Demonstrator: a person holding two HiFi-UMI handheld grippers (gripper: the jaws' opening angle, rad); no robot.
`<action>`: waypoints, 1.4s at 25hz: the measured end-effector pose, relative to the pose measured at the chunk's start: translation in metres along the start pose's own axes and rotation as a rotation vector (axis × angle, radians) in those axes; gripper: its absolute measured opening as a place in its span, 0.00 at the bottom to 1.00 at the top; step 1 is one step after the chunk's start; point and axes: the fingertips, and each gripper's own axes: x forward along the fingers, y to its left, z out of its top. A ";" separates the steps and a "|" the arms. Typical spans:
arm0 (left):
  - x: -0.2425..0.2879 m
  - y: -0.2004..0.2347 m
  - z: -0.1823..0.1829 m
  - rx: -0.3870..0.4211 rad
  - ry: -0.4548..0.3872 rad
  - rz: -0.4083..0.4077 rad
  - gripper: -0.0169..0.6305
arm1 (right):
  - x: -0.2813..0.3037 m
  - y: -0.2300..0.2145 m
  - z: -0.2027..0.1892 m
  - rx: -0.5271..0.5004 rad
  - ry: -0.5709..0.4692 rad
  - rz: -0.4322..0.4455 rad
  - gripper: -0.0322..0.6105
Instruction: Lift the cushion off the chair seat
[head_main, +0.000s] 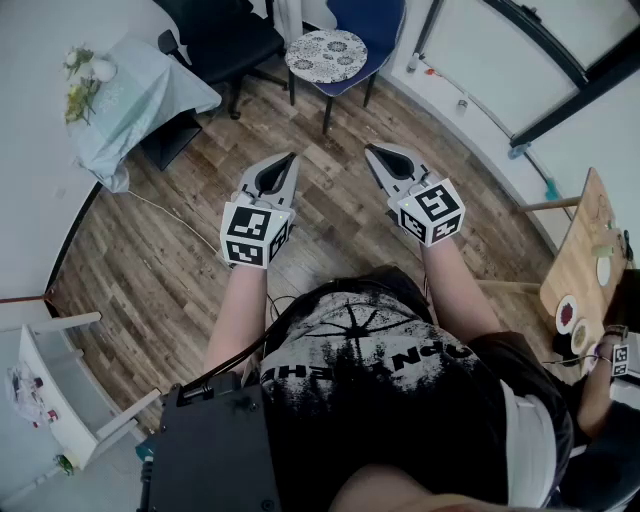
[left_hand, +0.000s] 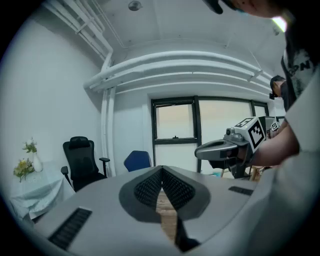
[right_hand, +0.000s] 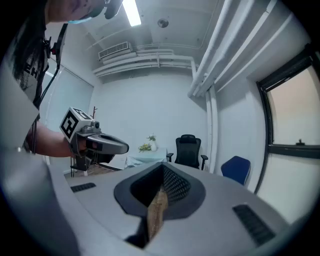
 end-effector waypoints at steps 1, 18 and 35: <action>0.002 -0.001 0.000 0.002 0.000 -0.002 0.05 | -0.001 -0.002 0.000 0.001 -0.001 -0.001 0.08; 0.007 -0.014 -0.003 0.002 -0.011 -0.056 0.05 | -0.011 -0.001 -0.004 0.046 -0.015 -0.048 0.08; 0.035 -0.008 -0.011 -0.014 -0.007 -0.108 0.05 | -0.007 -0.024 -0.009 0.011 0.024 -0.102 0.08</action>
